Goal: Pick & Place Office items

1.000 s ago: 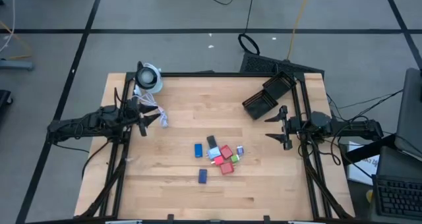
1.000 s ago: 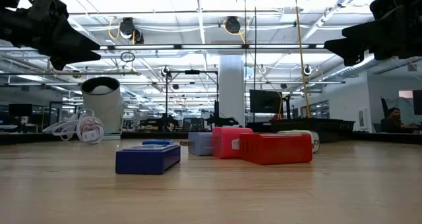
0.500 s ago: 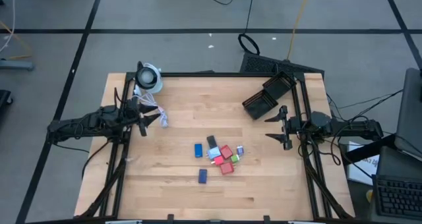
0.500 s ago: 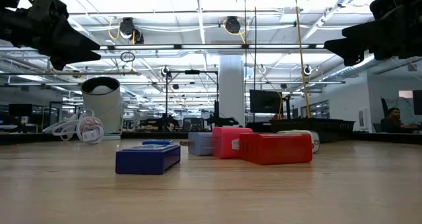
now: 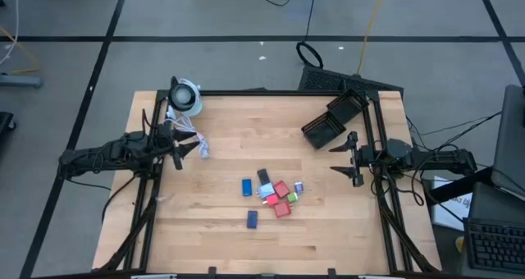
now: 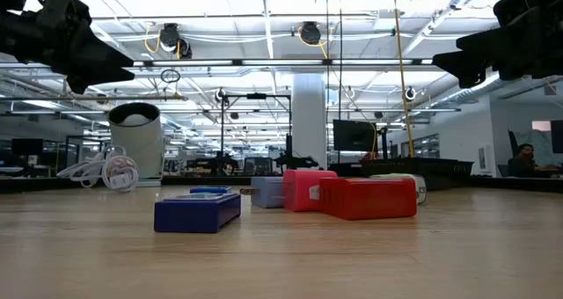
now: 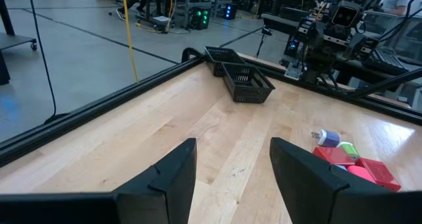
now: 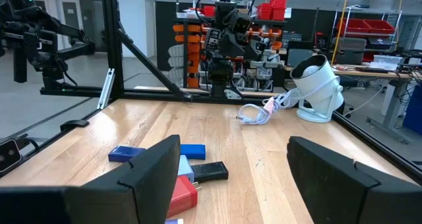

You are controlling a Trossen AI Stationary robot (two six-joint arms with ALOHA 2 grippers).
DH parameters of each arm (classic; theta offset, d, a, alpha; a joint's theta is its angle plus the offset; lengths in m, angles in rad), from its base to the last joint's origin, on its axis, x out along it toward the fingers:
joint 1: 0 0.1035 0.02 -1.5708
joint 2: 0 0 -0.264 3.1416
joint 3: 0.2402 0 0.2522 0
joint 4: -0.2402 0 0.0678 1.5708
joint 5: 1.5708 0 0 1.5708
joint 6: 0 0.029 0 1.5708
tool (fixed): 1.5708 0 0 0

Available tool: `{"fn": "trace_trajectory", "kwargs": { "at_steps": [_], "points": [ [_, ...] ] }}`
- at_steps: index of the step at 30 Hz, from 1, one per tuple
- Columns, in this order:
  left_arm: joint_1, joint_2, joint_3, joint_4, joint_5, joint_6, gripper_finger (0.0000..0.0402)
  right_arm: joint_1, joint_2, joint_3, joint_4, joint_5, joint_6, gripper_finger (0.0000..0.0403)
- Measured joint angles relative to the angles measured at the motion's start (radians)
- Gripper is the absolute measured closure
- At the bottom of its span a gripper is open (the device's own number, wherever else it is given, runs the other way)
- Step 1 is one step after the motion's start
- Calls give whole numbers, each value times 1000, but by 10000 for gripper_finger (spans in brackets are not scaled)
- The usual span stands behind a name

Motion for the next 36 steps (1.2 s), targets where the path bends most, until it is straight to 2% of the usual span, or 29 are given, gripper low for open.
{"fn": "trace_trajectory", "kwargs": {
  "at_steps": [27,36],
  "points": [
    [0,0,0,0,-1,5,206,0,0,0,0,0,0,136],
    [0,0,0,19,-26,206,206,0,0,0,0,0,0,135]
  ]
}}
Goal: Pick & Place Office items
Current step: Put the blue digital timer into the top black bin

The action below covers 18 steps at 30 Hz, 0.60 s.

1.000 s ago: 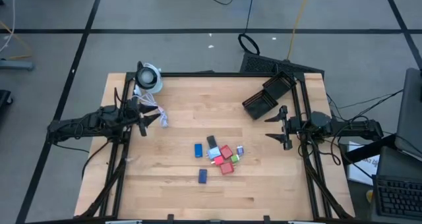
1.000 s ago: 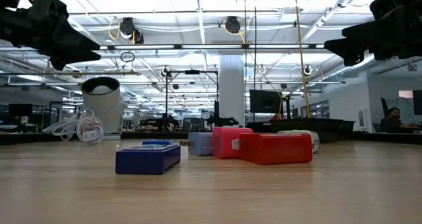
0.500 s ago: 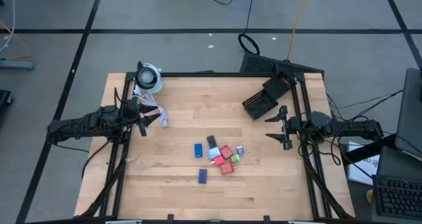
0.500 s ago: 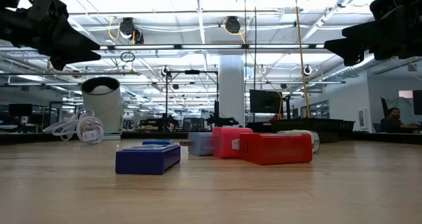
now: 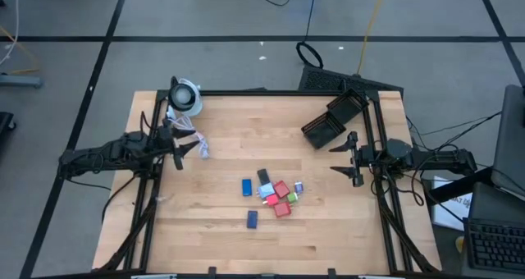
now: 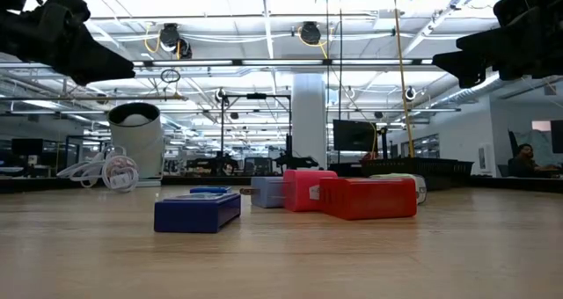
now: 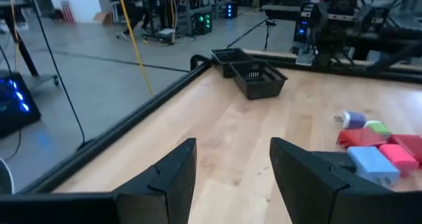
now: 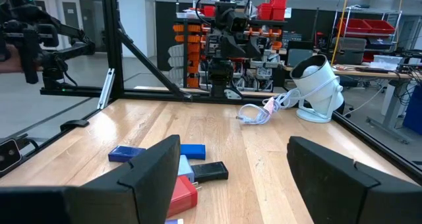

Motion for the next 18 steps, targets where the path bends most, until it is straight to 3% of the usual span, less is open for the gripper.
{"fn": "trace_trajectory", "kwargs": {
  "at_steps": [6,15,18],
  "points": [
    [0,0,0,132,0,-40,206,0,0,0,0,0,0,136],
    [0,0,0,212,-2,-261,206,0,0,0,0,0,0,136],
    [0,38,-16,247,58,-263,206,0,0,0,0,0,0,135]
  ]
}}
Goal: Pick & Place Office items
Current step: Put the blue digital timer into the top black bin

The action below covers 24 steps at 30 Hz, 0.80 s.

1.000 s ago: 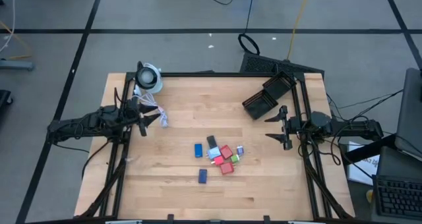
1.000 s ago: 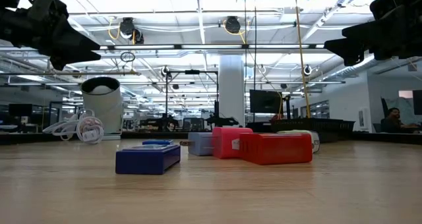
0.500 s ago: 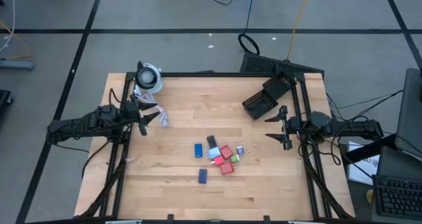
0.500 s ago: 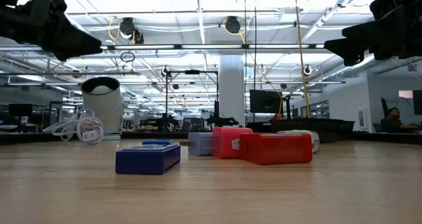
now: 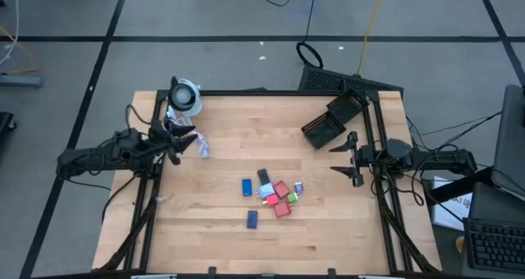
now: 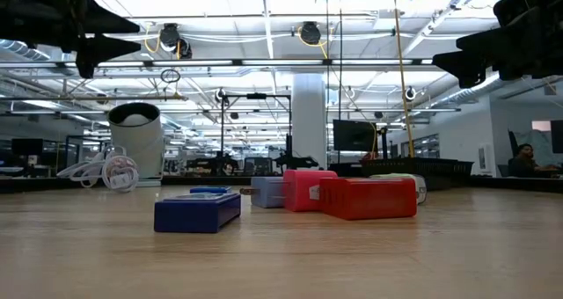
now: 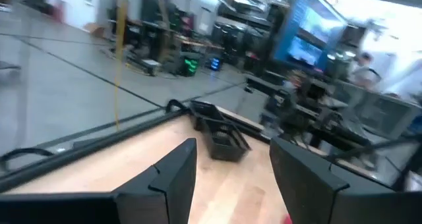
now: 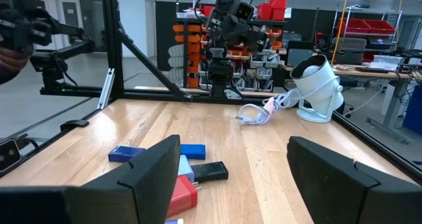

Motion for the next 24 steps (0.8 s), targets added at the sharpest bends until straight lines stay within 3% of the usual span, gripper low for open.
{"fn": "trace_trajectory", "kwargs": {
  "at_steps": [3,6,12,18,24],
  "points": [
    [-1,93,-58,109,128,-30,206,0,0,0,0,0,0,136],
    [3,239,-79,265,149,-127,205,0,0,0,0,0,0,135],
    [-15,566,49,292,218,-188,155,0,0,0,0,0,0,136],
    [-146,891,243,280,339,-45,78,0,0,0,0,0,0,135],
    [-256,1145,352,269,288,90,56,0,0,0,0,0,0,135]
  ]
}}
